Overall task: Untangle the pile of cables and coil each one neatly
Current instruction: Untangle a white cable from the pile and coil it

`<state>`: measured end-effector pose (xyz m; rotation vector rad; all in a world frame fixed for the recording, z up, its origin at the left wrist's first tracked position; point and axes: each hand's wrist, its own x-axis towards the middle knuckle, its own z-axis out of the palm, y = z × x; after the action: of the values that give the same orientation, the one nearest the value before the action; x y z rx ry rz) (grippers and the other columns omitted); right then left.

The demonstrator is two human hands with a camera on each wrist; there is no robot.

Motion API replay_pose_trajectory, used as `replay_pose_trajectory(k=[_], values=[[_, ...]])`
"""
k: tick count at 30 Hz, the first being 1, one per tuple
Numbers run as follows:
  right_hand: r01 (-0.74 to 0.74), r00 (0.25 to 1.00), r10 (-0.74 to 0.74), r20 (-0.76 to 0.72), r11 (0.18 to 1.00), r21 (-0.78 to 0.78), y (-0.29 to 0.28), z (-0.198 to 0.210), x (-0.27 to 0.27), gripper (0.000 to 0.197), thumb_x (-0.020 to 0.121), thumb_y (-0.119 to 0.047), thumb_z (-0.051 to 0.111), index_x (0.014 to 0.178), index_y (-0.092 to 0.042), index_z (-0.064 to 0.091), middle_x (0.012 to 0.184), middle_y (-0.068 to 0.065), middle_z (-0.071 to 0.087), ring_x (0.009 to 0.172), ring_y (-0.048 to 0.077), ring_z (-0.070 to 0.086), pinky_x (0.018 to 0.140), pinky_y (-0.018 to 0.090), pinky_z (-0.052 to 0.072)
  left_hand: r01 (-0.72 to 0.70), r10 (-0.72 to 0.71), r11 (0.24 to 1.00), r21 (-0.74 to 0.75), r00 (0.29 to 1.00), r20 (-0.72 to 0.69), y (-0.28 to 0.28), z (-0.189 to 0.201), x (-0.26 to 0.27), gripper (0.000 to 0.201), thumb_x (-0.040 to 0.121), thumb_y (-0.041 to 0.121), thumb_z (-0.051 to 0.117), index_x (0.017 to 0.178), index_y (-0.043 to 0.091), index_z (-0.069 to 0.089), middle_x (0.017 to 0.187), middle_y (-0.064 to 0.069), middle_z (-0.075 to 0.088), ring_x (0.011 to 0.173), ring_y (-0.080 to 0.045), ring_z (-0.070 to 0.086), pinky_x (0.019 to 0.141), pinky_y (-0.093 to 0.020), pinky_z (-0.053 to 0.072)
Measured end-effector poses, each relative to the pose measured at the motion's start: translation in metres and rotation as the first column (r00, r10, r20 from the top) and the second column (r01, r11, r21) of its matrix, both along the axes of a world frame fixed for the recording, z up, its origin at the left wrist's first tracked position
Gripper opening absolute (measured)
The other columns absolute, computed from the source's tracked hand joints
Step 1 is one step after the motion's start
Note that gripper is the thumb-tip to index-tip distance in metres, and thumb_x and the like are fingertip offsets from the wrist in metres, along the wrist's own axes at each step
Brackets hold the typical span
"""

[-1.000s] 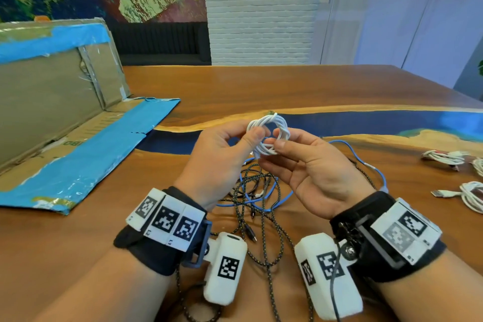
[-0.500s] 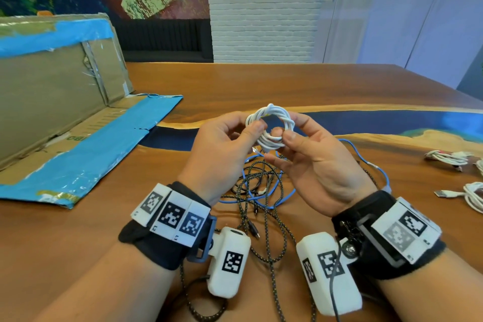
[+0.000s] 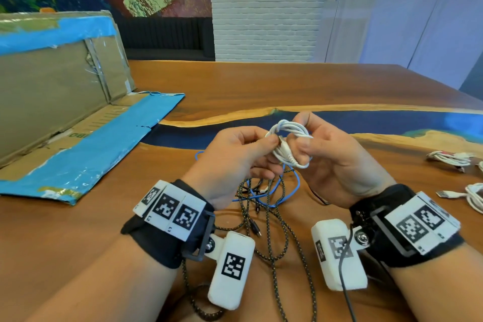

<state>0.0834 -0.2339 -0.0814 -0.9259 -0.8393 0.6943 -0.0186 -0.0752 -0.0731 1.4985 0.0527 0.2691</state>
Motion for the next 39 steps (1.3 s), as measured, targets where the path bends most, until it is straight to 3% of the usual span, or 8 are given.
replay_pose_trajectory(k=[8,13,17,22,26,30,33,39], values=[[-0.021,0.999,0.021,-0.039,1.0,0.006,-0.002,-0.001,0.003,0.04,0.075,-0.023,0.085,0.096,-0.009,0.053,0.059,0.002,0.051,0.062,0.02,0.041,0.074,0.036,0.039,0.112,-0.123,0.976,-0.187,0.991,-0.048,0.0,0.003,-0.002,0.03,0.084,0.023,0.065,0.103,0.0,0.069,0.088,-0.018,0.068,0.068,-0.02,0.067,0.065,-0.026,0.056],[0.119,0.992,-0.115,0.059,0.99,-0.069,0.001,-0.005,0.003,0.036,0.076,-0.021,0.086,0.101,-0.015,0.06,0.087,0.022,0.061,0.071,0.026,0.06,0.073,0.037,0.049,0.059,-0.067,0.97,-0.236,0.997,-0.026,0.005,0.002,-0.001,0.034,0.099,0.016,0.054,0.119,-0.01,0.062,0.095,-0.02,0.07,0.072,-0.021,0.065,0.069,-0.028,0.055],[0.171,0.983,-0.165,0.076,0.981,-0.09,0.001,-0.002,0.0,0.021,0.087,-0.007,0.073,0.1,-0.012,0.056,0.076,0.018,0.063,0.058,0.023,0.058,0.056,0.032,0.049,0.036,-0.042,0.974,-0.224,0.999,-0.019,0.004,0.002,-0.001,0.038,0.1,0.02,0.053,0.12,-0.011,0.061,0.095,-0.017,0.071,0.074,-0.021,0.063,0.07,-0.03,0.053],[0.343,0.932,-0.331,0.145,0.937,-0.069,0.007,-0.002,-0.005,0.012,0.089,-0.009,0.065,0.097,-0.009,0.056,0.071,0.015,0.063,0.059,0.023,0.057,0.057,0.033,0.052,-0.012,0.019,0.98,-0.196,0.999,0.033,0.001,0.0,0.002,0.039,0.09,0.04,0.067,0.108,0.005,0.07,0.097,-0.015,0.068,0.079,-0.02,0.064,0.073,-0.03,0.054],[0.399,0.904,-0.385,0.185,0.916,-0.046,0.009,-0.001,-0.009,0.007,0.092,-0.007,0.064,0.096,-0.009,0.058,0.078,0.015,0.072,0.063,0.021,0.064,0.06,0.033,0.054,-0.062,0.07,0.995,-0.074,0.992,0.102,-0.002,-0.008,0.005,0.036,0.08,0.017,0.084,0.111,0.005,0.07,0.102,-0.018,0.069,0.088,-0.022,0.065,0.08,-0.032,0.055],[0.385,0.918,-0.382,0.105,0.923,-0.002,0.012,0.0,-0.012,0.018,0.085,-0.016,0.066,0.1,-0.008,0.059,0.074,0.008,0.07,0.067,0.019,0.067,0.064,0.033,0.056,-0.1,0.119,0.987,-0.129,0.981,0.15,-0.002,-0.007,0.007,0.028,0.089,0.0,0.07,0.117,0.002,0.07,0.109,-0.027,0.072,0.091,-0.025,0.069,0.081,-0.032,0.058],[0.36,0.933,-0.36,0.011,0.933,0.029,0.013,-0.001,-0.012,0.018,0.086,-0.014,0.065,0.102,-0.007,0.059,0.075,0.008,0.069,0.068,0.021,0.067,0.065,0.031,0.057,-0.1,0.135,0.974,-0.205,0.977,0.164,0.0,-0.005,0.006,0.03,0.089,-0.002,0.068,0.118,0.001,0.068,0.1,-0.018,0.074,0.084,-0.021,0.071,0.074,-0.025,0.06],[0.299,0.951,-0.293,-0.101,0.953,0.05,0.013,-0.002,-0.015,0.014,0.086,-0.013,0.063,0.099,-0.01,0.061,0.081,0.007,0.071,0.075,0.021,0.069,0.066,0.033,0.058,-0.066,0.109,0.968,-0.241,0.98,0.167,0.0,-0.004,0.007,0.027,0.093,0.001,0.065,0.119,-0.005,0.068,0.104,-0.02,0.071,0.086,-0.022,0.064,0.074,-0.024,0.058]])
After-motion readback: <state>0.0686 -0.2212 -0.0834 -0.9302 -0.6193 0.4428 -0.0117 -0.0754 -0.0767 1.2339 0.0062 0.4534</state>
